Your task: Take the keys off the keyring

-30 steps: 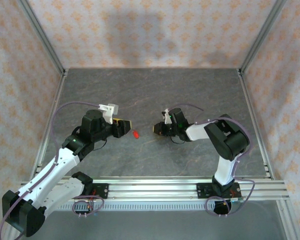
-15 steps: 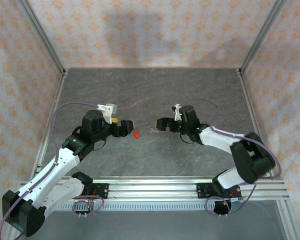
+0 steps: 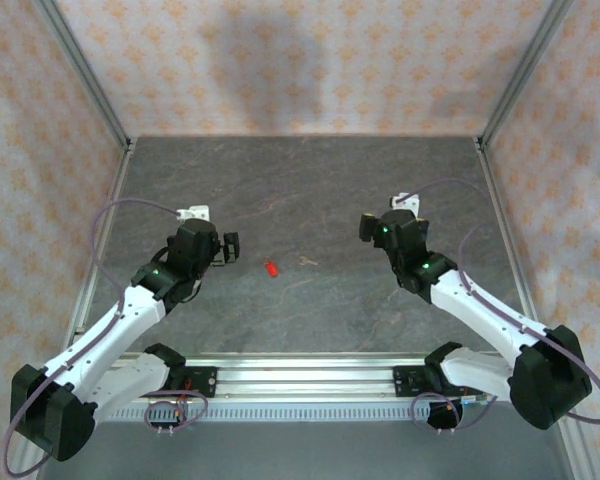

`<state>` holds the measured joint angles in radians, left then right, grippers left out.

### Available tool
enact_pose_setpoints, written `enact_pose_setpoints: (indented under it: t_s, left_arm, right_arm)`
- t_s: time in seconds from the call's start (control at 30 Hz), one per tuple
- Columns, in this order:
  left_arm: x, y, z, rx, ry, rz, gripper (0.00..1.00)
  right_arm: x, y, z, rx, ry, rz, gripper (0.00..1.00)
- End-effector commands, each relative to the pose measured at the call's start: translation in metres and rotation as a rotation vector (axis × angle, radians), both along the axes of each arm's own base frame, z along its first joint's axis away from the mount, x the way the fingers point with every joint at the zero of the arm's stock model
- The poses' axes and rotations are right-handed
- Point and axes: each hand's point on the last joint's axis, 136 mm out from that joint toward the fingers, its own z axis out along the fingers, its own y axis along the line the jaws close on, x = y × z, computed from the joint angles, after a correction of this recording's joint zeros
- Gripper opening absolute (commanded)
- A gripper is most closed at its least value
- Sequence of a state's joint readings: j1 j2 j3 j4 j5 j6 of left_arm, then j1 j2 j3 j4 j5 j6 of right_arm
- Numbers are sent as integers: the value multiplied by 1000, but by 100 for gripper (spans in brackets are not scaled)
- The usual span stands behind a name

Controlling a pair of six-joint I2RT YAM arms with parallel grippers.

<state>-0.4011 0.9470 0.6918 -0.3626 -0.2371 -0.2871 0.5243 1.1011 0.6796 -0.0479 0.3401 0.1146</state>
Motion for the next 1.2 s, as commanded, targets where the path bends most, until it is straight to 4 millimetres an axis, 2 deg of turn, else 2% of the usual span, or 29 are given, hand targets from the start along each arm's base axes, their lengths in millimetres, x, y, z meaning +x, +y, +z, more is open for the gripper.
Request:
enact_pose_setpoints:
  t_s: [0.0,0.13,0.23,0.33,0.4,0.47,0.6,0.7,0.77,0.8,0.87,0.93,1.0,1.07,1.17]
  left_arm:
    - [12,31,21,129,-139,86,100]
    - [24,51,34,139,-230,135,100]
    - [32,71,33,190,-269,202,100]
    - [35,91,10,183,-257,287,100]
    - [40,97,-8,187,-269,297,100]
    - [44,105,-21,207,-294,326,100]
    - [55,107,-40,234,-317,313,100]
    - [68,96,-42,232,-303,249,100]
    - [69,96,-48,230,-353,245,100]
    - [69,100,-52,229,-397,270,100]
    - [71,94,-57,240,-458,233,100]
    - [71,89,-63,222,-390,201,100]
    - [81,84,-66,215,-350,150,100]
    - [85,91,-65,203,-359,178,100]
    - [83,100,-70,210,-315,233,100]
  right_arm:
    - [1,-42,21,-181,-116,-187,99]
    - [4,-56,24,-268,-158,-237,99]
    - [4,-81,19,-268,-163,-312,99]
    - [3,-108,0,-221,-156,-383,99]
    - [1,-126,-13,-178,-167,-446,99]
    - [1,-134,-26,-151,-187,-452,99]
    - [8,-134,-52,-151,-184,-394,99]
    - [16,-127,-54,-133,-185,-343,99]
    - [21,-125,-54,-130,-208,-326,99]
    - [25,-124,-60,-110,-209,-300,99]
    - [35,-122,-77,-69,-206,-259,99]
    - [45,-118,-85,-75,-216,-228,100]
    - [47,-113,-93,-59,-112,-177,99]
    - [55,-116,-95,-34,-114,-176,100]
    - [54,-119,-94,-29,-109,-184,99]
